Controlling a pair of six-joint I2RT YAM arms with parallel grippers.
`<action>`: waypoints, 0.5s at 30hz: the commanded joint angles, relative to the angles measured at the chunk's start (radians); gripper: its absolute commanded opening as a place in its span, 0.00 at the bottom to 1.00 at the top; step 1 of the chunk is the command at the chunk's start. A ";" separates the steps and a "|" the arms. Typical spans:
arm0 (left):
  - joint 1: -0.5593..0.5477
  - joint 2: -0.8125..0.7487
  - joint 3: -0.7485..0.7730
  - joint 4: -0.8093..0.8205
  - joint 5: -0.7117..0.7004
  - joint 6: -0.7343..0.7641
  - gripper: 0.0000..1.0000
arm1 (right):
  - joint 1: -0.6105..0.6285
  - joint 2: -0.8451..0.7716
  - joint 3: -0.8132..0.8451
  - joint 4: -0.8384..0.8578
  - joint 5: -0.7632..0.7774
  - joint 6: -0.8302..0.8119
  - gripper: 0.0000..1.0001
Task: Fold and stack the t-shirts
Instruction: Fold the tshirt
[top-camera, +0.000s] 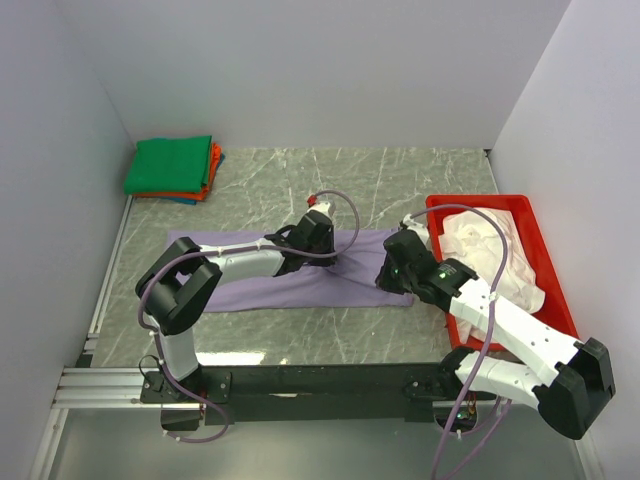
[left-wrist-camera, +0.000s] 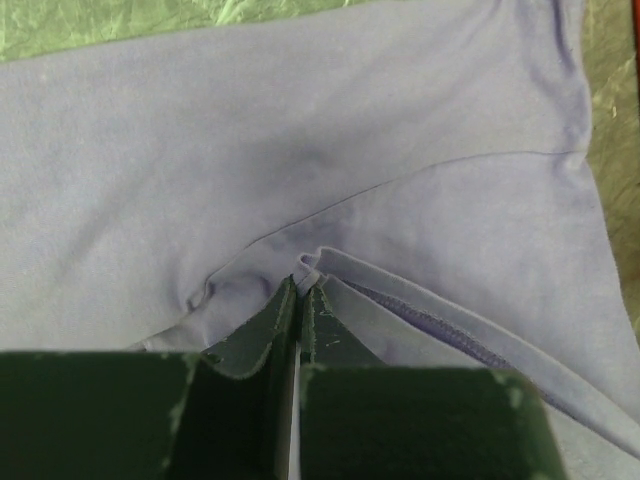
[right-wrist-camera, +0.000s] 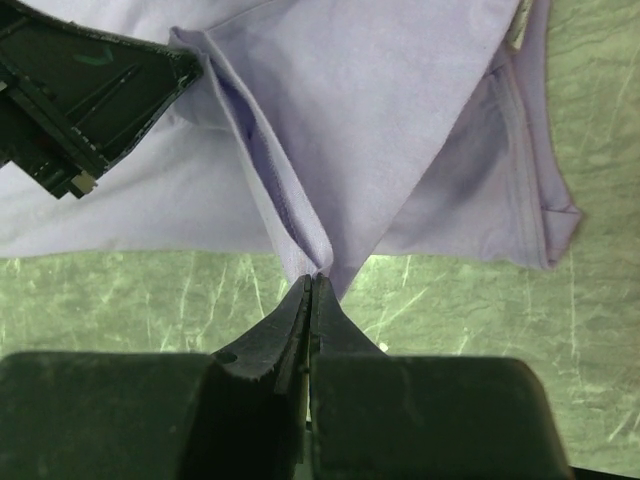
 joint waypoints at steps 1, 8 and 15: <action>-0.006 -0.045 -0.007 0.040 -0.007 -0.003 0.02 | 0.014 0.014 0.032 0.020 -0.024 0.017 0.00; -0.006 -0.058 -0.029 0.047 -0.014 -0.001 0.02 | 0.055 0.064 0.055 0.017 -0.004 0.038 0.00; -0.004 -0.057 -0.026 0.047 -0.010 0.005 0.02 | 0.071 0.123 0.049 -0.007 0.077 0.037 0.00</action>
